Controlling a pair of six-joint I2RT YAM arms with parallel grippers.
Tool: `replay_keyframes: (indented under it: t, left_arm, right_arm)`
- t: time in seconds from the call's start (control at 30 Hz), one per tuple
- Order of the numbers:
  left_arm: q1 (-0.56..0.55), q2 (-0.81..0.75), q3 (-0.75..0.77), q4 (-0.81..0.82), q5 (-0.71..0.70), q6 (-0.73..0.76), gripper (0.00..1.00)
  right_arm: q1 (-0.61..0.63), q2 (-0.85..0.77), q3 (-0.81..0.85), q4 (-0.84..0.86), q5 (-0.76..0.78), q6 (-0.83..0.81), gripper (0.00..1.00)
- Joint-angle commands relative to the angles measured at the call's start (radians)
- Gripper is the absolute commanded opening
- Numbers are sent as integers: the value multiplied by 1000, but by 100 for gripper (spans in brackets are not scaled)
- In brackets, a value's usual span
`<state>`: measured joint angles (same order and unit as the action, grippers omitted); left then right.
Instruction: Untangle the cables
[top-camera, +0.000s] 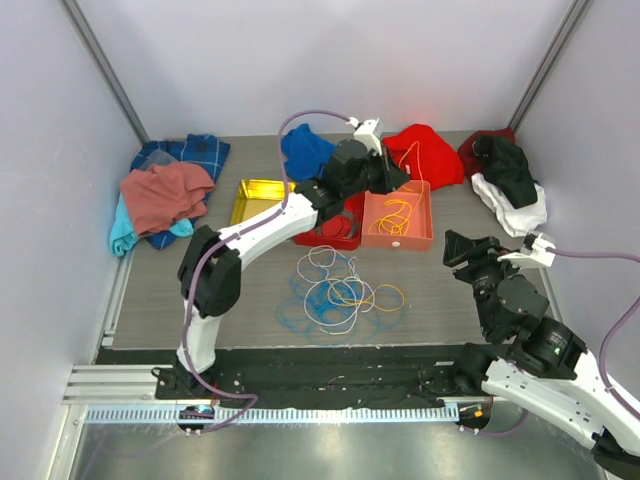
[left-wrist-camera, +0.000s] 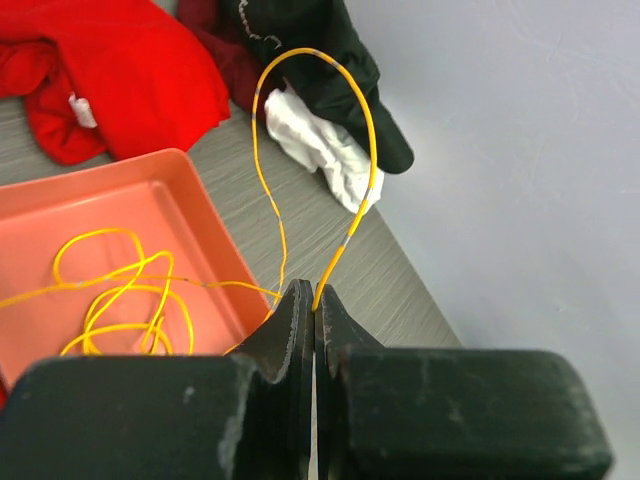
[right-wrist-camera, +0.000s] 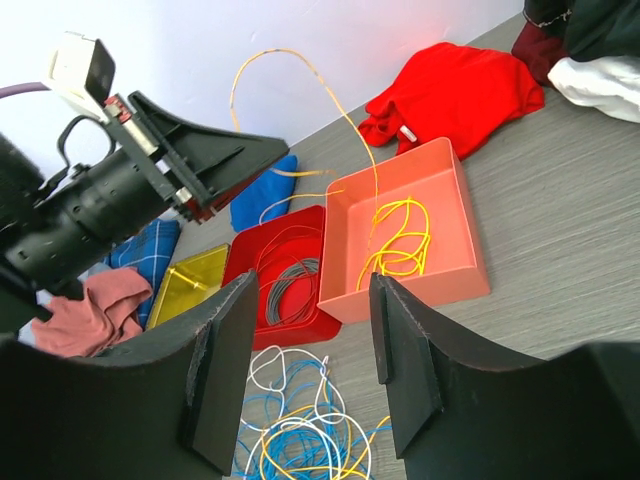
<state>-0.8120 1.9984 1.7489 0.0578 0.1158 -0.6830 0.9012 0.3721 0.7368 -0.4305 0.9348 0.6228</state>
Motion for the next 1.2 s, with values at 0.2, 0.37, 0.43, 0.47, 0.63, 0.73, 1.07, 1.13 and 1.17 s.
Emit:
replay_keyframes:
  t: [0.2, 0.37, 0.43, 0.47, 0.63, 0.73, 1.07, 1.13, 1.17]
  left_arm:
    - [2, 189, 121, 93, 100, -84, 0]
    - [4, 227, 81, 114, 98, -102, 0]
    - [11, 237, 69, 99, 81, -101, 1]
    - [14, 237, 64, 99, 78, -99, 14]
    - [37, 192, 20, 88, 44, -69, 55]
    - [39, 134, 11, 27, 10, -5, 71]
    - [36, -286, -204, -263, -480, 100, 83]
    - [22, -483, -357, -262, -623, 105, 87]
    - [17, -540, -403, -262, -658, 109, 100]
  right_arm:
    - [2, -16, 1, 15, 48, -43, 56]
    - [4, -12, 1, 15, 55, -54, 56]
    - [4, -10, 3, 15, 53, -60, 56]
    - [4, -10, 3, 15, 53, -60, 56]
    - [2, -10, -2, 15, 44, -52, 56]
    - [4, -6, -4, 13, 42, -43, 56]
    - [4, 51, -22, 29, -33, -60, 56]
    - [4, 77, -43, 41, -65, -63, 57]
    - [2, 88, -56, 47, -94, -63, 59]
